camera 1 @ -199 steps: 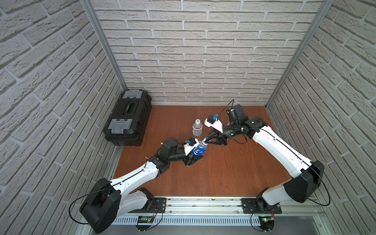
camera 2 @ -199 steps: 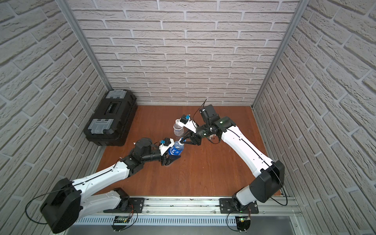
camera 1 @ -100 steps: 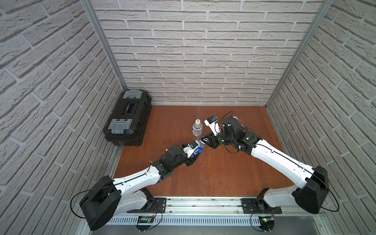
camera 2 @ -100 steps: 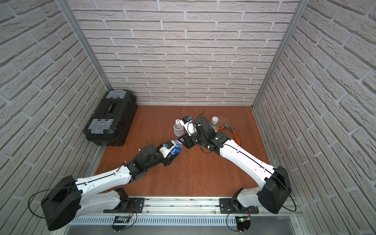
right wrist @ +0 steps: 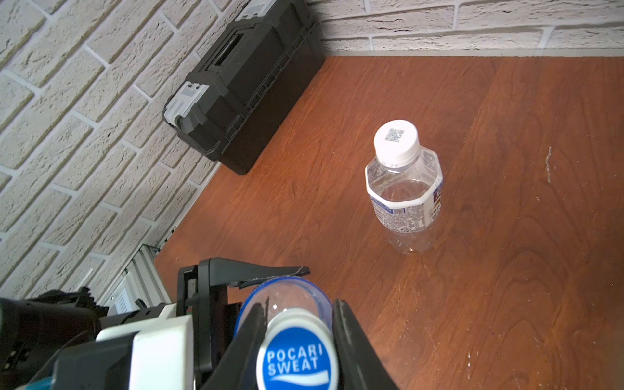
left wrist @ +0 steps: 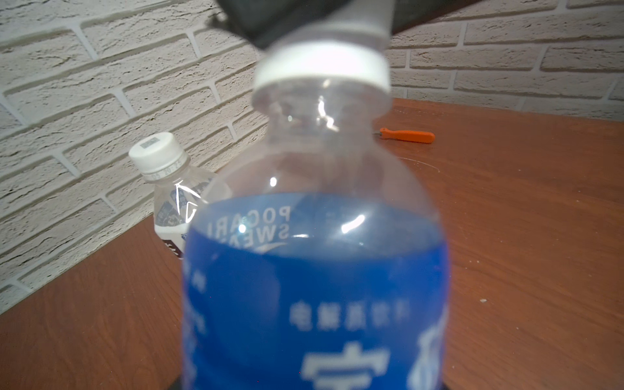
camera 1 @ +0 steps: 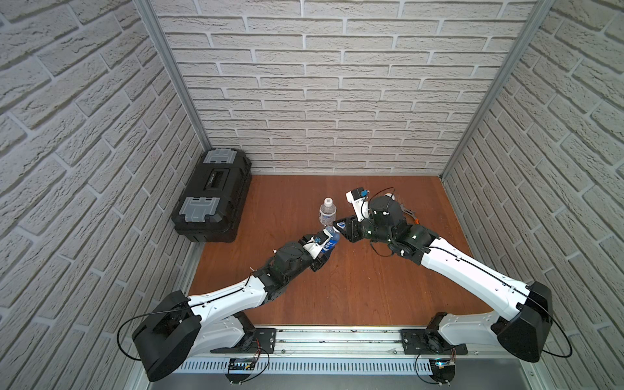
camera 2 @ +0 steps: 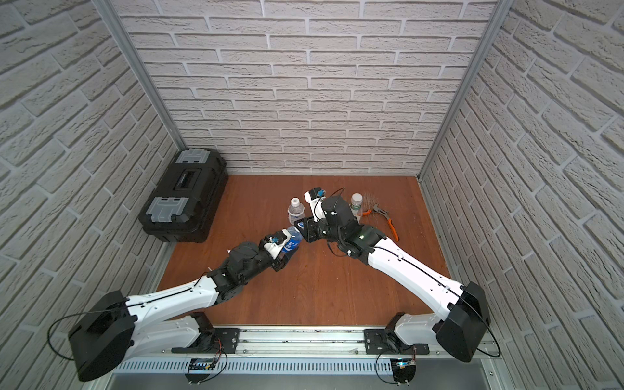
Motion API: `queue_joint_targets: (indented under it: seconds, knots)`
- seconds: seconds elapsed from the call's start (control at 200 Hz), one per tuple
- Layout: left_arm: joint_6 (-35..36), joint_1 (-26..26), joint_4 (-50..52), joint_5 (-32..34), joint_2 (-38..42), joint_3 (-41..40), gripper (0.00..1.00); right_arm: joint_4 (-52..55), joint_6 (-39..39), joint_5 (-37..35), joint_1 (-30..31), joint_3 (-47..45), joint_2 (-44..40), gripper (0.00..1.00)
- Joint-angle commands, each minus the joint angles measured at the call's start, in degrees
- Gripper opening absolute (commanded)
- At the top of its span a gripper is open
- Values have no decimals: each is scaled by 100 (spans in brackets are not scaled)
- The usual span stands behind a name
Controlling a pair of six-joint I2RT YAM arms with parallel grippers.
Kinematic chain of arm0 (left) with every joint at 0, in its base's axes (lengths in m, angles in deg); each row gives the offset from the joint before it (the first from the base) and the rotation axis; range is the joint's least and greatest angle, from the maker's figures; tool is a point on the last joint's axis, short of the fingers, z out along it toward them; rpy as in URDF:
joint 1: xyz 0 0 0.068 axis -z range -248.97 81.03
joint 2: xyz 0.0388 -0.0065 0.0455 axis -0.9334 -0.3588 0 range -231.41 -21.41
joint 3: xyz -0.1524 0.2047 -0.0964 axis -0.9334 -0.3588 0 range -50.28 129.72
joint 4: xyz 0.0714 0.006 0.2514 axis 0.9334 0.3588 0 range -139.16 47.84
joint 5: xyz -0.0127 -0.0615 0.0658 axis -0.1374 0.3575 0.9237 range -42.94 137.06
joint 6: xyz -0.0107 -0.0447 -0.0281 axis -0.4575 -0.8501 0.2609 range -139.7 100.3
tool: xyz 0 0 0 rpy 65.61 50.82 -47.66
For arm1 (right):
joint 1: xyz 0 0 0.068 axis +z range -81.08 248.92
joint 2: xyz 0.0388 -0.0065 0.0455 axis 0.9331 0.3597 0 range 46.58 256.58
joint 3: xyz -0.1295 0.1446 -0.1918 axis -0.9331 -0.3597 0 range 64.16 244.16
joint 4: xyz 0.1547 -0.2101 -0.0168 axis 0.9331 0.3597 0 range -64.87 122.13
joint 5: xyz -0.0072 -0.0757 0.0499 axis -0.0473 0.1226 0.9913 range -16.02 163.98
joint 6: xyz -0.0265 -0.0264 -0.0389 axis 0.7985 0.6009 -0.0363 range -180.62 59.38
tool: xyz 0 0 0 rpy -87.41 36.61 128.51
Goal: Screw on the bottle caps
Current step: Screw the bottle cap onto the plastic bottle.
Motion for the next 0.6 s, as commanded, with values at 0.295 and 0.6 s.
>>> queue_joint_targets:
  seconds: [0.295, 0.6]
  knots:
    - [-931, -528, -1664, -2058, 374, -249, 59, -1010, 18, 1543, -251, -75, 50, 30]
    - [-1296, -821, -1570, -3151, 351, -29, 59, -468, 1101, 2532, -435, 184, -45, 29]
